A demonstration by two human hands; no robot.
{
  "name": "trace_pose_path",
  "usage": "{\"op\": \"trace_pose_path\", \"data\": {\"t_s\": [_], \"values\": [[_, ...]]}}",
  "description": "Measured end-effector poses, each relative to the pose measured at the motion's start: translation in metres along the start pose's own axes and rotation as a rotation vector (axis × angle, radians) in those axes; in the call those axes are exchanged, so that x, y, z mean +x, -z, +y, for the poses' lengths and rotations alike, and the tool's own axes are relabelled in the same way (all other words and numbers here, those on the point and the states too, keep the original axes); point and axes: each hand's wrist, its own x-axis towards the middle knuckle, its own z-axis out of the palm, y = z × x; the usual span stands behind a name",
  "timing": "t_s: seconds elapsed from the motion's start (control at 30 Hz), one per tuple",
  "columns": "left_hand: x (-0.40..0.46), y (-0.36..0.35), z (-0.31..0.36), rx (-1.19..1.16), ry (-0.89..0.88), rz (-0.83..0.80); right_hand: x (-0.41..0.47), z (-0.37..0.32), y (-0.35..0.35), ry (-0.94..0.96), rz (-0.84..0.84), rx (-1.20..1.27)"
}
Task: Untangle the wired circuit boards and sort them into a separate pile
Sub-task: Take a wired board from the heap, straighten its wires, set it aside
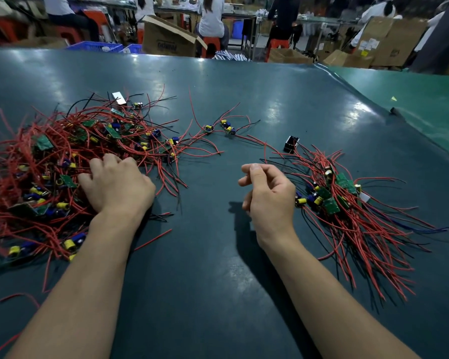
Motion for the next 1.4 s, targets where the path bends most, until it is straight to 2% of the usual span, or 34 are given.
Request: {"op": "trace_pose_path", "data": {"t_s": [0.2,0.27,0.4,0.57,0.63,0.73,0.83,0.93,1.0,1.1,1.17,1.23,1.3,1.4], "values": [[0.005,0.0,-0.001,0.012,-0.026,-0.061,0.0,-0.001,0.002,-0.014,-0.04,-0.036],[0.006,0.001,-0.002,0.021,-0.031,-0.045,0.0,0.0,0.003,-0.015,-0.043,-0.042],[0.007,0.003,-0.003,-0.144,0.041,0.044,0.001,0.003,0.001,-0.009,-0.051,-0.063],[0.007,0.004,-0.003,-0.033,0.07,-0.044,0.002,0.004,0.0,0.006,-0.068,-0.082],[0.008,0.004,-0.004,-0.075,0.071,-0.017,0.002,0.005,0.001,0.01,-0.068,-0.081],[0.002,0.006,-0.005,-0.211,0.027,0.107,0.003,0.005,0.001,0.007,-0.067,-0.084],[-0.004,0.012,-0.004,-0.408,-0.045,0.264,0.003,0.005,0.001,0.006,-0.07,-0.096],[-0.014,0.024,0.003,-0.658,-0.204,0.438,0.002,0.004,0.001,0.005,-0.07,-0.123],[-0.029,0.034,0.013,-0.776,-0.349,0.588,0.002,0.003,0.001,-0.011,-0.099,-0.117],[-0.058,0.035,0.033,-0.949,-0.699,0.711,0.002,-0.001,-0.001,-0.109,-0.279,0.009],[-0.075,0.031,0.046,-1.077,-0.889,0.635,0.003,-0.005,0.0,-0.182,-0.36,0.112],[-0.084,0.026,0.057,-1.199,-0.943,0.496,0.007,-0.008,0.003,-0.198,-0.369,0.279],[-0.087,0.022,0.065,-1.309,-0.882,0.362,0.011,-0.009,0.006,-0.187,-0.344,0.372],[-0.086,0.017,0.07,-1.562,-0.617,0.05,0.016,-0.007,0.01,-0.196,-0.25,0.404]]}}
